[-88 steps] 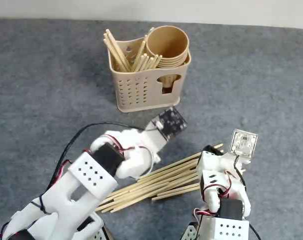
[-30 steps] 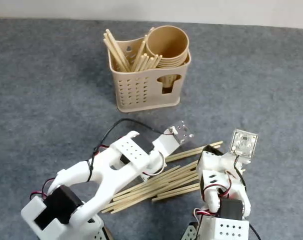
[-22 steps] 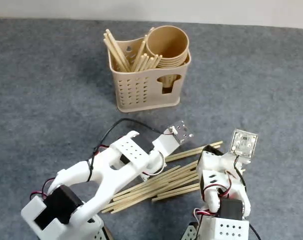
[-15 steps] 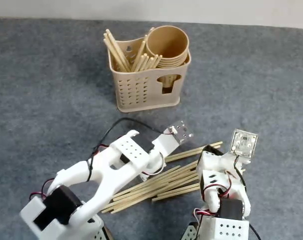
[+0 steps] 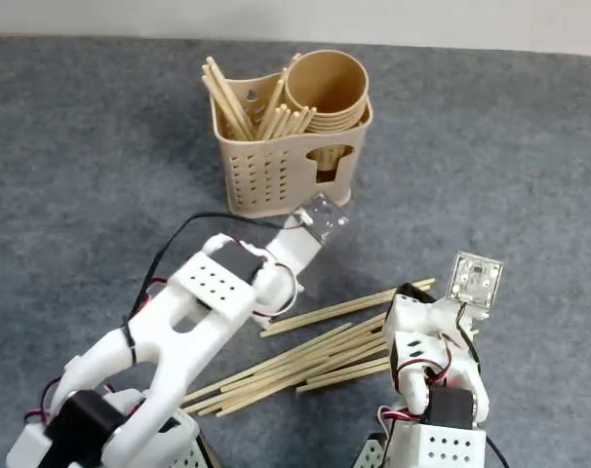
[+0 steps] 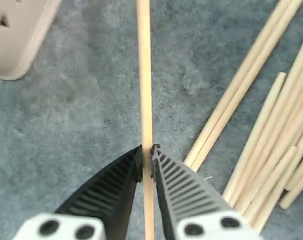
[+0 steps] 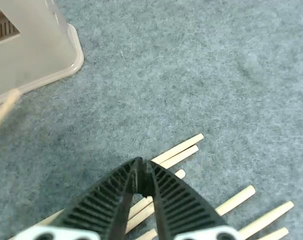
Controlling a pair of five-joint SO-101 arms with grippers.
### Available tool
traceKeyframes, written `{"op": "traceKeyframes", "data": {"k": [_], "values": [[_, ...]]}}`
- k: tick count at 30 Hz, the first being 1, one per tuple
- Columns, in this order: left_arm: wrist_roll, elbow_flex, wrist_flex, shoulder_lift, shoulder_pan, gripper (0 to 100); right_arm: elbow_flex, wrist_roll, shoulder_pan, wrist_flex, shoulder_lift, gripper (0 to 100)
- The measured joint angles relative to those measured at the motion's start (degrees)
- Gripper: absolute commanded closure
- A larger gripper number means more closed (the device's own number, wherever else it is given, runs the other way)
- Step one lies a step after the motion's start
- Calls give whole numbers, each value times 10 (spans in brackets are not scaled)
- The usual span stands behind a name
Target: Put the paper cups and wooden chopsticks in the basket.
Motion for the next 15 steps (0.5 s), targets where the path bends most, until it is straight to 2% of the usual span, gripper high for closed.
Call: {"op": "traceKeyframes", "data": {"k": [9,15], "values": [[-1,30,24,-89,0,993,0,0,0,0,0,993],[-1,57,24,-198,-4,990,0,0,0,0,0,993]]}}
